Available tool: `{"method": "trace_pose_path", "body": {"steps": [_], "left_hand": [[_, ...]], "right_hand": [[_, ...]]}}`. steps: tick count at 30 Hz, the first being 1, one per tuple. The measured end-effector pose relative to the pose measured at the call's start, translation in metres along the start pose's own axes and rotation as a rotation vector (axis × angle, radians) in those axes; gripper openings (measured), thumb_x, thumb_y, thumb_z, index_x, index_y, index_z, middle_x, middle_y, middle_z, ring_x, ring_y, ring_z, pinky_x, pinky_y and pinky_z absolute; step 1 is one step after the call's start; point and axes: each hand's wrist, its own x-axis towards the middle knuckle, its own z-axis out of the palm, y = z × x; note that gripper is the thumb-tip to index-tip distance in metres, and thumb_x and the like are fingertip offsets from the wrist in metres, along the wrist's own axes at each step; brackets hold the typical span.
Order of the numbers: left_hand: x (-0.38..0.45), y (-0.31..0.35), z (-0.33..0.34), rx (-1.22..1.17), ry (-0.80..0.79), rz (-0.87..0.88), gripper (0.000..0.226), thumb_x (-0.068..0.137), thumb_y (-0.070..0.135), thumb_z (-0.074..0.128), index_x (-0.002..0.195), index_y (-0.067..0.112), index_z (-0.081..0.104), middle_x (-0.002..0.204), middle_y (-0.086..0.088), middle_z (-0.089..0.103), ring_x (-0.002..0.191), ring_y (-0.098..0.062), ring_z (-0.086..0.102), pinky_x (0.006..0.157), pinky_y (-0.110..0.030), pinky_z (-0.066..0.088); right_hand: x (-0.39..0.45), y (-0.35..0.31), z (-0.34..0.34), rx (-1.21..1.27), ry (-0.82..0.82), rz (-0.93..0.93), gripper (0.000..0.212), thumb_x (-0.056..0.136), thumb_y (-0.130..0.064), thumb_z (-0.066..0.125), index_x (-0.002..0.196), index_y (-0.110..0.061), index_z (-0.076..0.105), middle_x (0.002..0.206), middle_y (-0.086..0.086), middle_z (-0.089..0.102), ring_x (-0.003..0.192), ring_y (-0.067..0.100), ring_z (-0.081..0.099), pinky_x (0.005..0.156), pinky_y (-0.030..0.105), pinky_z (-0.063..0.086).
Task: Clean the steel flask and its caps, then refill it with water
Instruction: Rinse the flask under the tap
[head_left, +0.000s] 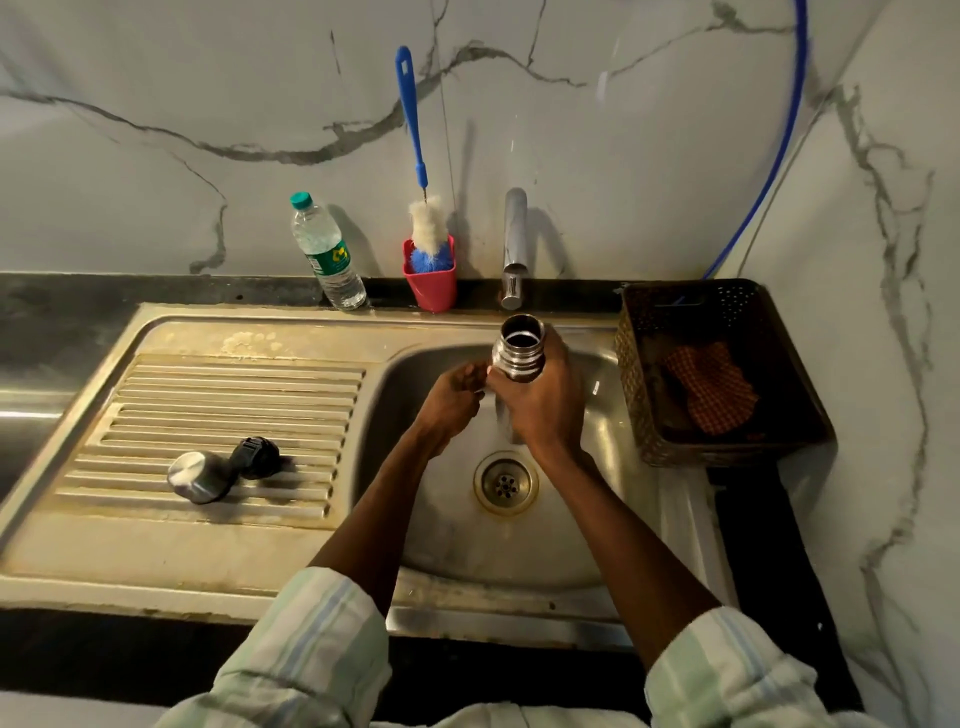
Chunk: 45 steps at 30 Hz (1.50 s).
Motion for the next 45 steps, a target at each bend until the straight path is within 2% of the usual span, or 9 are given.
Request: {"method": "trace_pose_path", "body": {"steps": [11, 16, 20, 24, 29, 33, 38, 43, 45], "left_hand": [[-0.008, -0.018, 0.010, 0.050, -0.039, -0.063, 0.084, 0.070, -0.022, 0.042, 0.136, 0.028, 0.054, 0.134, 0.004, 0.061, 0.130, -0.013, 0.052, 0.109, -0.045, 0.043], [-0.011, -0.011, 0.011, 0.024, -0.034, -0.045, 0.068, 0.076, -0.019, 0.046, 0.126, 0.026, 0.057, 0.122, 0.000, 0.065, 0.114, -0.017, 0.060, 0.080, -0.027, 0.049], [-0.008, -0.009, 0.011, 0.039, -0.049, -0.025, 0.074, 0.072, -0.020, 0.048, 0.128, 0.029, 0.055, 0.126, 0.003, 0.062, 0.123, -0.017, 0.054, 0.099, -0.041, 0.049], [-0.009, -0.013, 0.009, 0.050, -0.047, -0.029, 0.079, 0.069, -0.017, 0.048, 0.132, 0.030, 0.055, 0.129, 0.005, 0.062, 0.124, -0.018, 0.055, 0.098, -0.047, 0.048], [-0.010, -0.011, 0.010, 0.061, -0.060, -0.022, 0.080, 0.070, -0.019, 0.044, 0.135, 0.026, 0.053, 0.133, 0.004, 0.060, 0.126, -0.012, 0.053, 0.097, -0.037, 0.050], [-0.013, -0.009, 0.014, 0.075, -0.047, -0.009, 0.081, 0.072, -0.020, 0.043, 0.133, 0.033, 0.052, 0.126, 0.002, 0.064, 0.109, -0.011, 0.059, 0.079, -0.026, 0.048], [-0.011, -0.006, 0.013, 0.063, -0.024, -0.011, 0.078, 0.074, -0.022, 0.042, 0.138, 0.023, 0.052, 0.118, 0.006, 0.066, 0.090, -0.001, 0.059, 0.069, -0.016, 0.049], [-0.010, -0.005, 0.013, 0.038, -0.029, -0.003, 0.085, 0.070, -0.025, 0.039, 0.141, 0.021, 0.050, 0.130, 0.002, 0.063, 0.113, -0.008, 0.060, 0.088, -0.022, 0.050], [-0.011, -0.005, 0.012, 0.026, -0.015, -0.023, 0.082, 0.073, -0.025, 0.039, 0.140, 0.020, 0.051, 0.128, 0.002, 0.064, 0.108, -0.006, 0.061, 0.079, -0.017, 0.051]], "right_hand": [[-0.007, 0.004, -0.001, -0.118, -0.094, 0.074, 0.065, 0.070, -0.034, 0.082, 0.127, -0.019, 0.055, 0.116, 0.003, 0.067, 0.109, 0.020, 0.063, 0.090, 0.037, 0.052], [-0.004, -0.001, -0.002, -0.023, -0.017, 0.039, 0.066, 0.072, -0.033, 0.082, 0.129, -0.017, 0.053, 0.118, -0.002, 0.064, 0.104, 0.008, 0.058, 0.088, 0.027, 0.049], [-0.005, 0.003, 0.001, -0.121, -0.070, 0.044, 0.062, 0.071, -0.036, 0.081, 0.126, -0.020, 0.055, 0.115, 0.001, 0.067, 0.105, 0.017, 0.063, 0.088, 0.034, 0.051], [-0.004, 0.004, 0.001, -0.078, -0.073, 0.031, 0.071, 0.070, -0.034, 0.083, 0.131, -0.017, 0.051, 0.120, 0.002, 0.064, 0.109, 0.017, 0.060, 0.090, 0.033, 0.050], [-0.007, 0.010, 0.000, -0.076, -0.027, 0.031, 0.072, 0.073, -0.033, 0.082, 0.135, -0.018, 0.050, 0.119, -0.006, 0.061, 0.106, 0.008, 0.055, 0.088, 0.026, 0.046], [-0.009, 0.018, 0.005, -0.183, -0.153, 0.118, 0.069, 0.071, -0.039, 0.082, 0.130, -0.018, 0.052, 0.119, 0.003, 0.066, 0.111, 0.022, 0.061, 0.092, 0.038, 0.051], [-0.011, 0.017, 0.003, -0.093, -0.056, 0.068, 0.072, 0.069, -0.036, 0.083, 0.131, -0.018, 0.052, 0.121, 0.002, 0.064, 0.109, 0.018, 0.060, 0.089, 0.034, 0.050], [-0.013, 0.021, 0.001, -0.121, -0.039, 0.053, 0.063, 0.070, -0.041, 0.081, 0.122, -0.017, 0.055, 0.113, 0.002, 0.066, 0.102, 0.018, 0.062, 0.082, 0.034, 0.052], [-0.014, 0.023, 0.003, -0.112, -0.053, 0.061, 0.068, 0.068, -0.041, 0.083, 0.125, -0.018, 0.054, 0.116, 0.002, 0.065, 0.105, 0.018, 0.061, 0.084, 0.035, 0.052]]}}
